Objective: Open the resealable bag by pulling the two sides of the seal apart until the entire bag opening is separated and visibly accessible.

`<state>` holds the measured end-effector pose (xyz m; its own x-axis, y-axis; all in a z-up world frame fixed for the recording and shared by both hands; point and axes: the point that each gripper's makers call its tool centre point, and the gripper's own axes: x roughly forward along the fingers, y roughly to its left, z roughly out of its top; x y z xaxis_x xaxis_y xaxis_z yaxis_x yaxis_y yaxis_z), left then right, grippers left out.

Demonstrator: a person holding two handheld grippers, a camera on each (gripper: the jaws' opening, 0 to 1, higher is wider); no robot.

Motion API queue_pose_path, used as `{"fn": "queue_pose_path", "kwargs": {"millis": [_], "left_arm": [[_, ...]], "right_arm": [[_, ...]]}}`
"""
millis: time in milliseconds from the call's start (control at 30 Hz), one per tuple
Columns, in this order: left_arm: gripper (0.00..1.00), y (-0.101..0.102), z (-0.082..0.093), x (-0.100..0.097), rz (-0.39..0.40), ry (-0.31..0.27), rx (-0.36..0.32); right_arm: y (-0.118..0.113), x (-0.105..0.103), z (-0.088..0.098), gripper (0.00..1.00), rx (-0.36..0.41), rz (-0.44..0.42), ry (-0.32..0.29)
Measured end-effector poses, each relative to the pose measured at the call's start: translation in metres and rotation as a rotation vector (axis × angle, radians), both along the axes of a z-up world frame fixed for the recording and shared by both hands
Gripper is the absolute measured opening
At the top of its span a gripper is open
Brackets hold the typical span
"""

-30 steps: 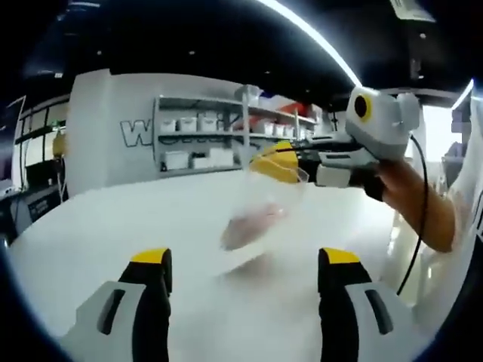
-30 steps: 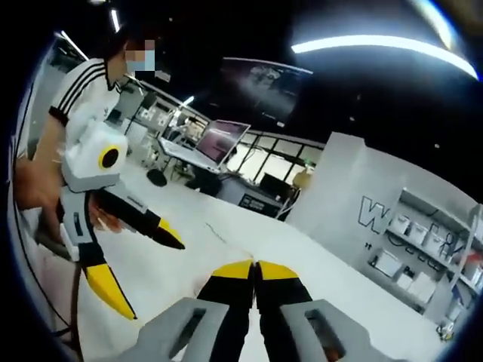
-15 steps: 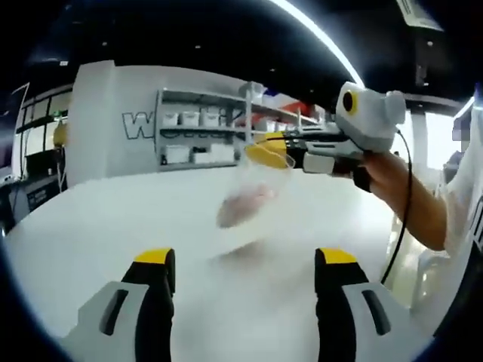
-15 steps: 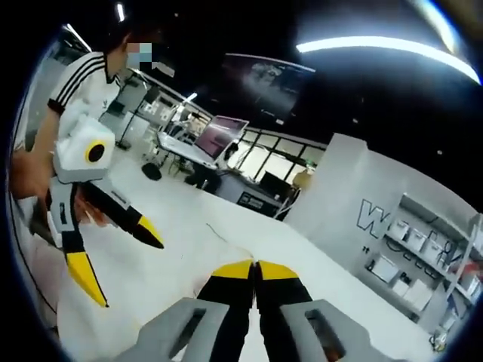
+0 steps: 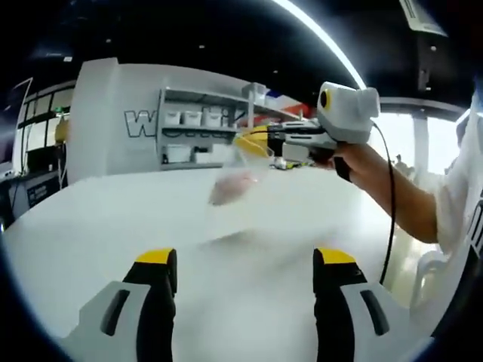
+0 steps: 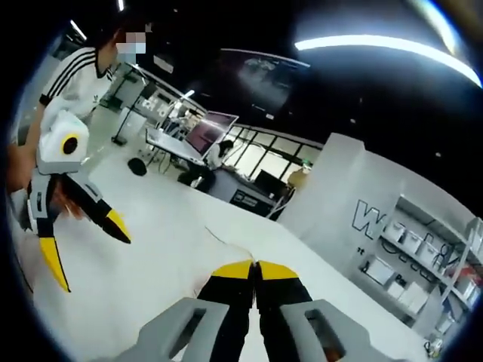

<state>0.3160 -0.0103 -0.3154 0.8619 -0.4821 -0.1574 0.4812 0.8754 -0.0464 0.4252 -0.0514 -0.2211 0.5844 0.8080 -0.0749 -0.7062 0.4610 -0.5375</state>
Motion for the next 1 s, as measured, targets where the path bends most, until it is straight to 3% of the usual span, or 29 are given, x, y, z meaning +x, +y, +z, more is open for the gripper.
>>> {"fn": "queue_pose_path", "kwargs": {"millis": [500, 1000], "left_arm": [[0.72, 0.001, -0.003, 0.0, -0.008, 0.014, -0.013], [0.68, 0.003, -0.006, 0.001, -0.01, 0.034, -0.024]], "right_arm": [[0.007, 0.02, -0.003, 0.0, -0.012, -0.005, 0.01], [0.005, 0.057, -0.004, 0.0, -0.022, -0.047, 0.009]]}}
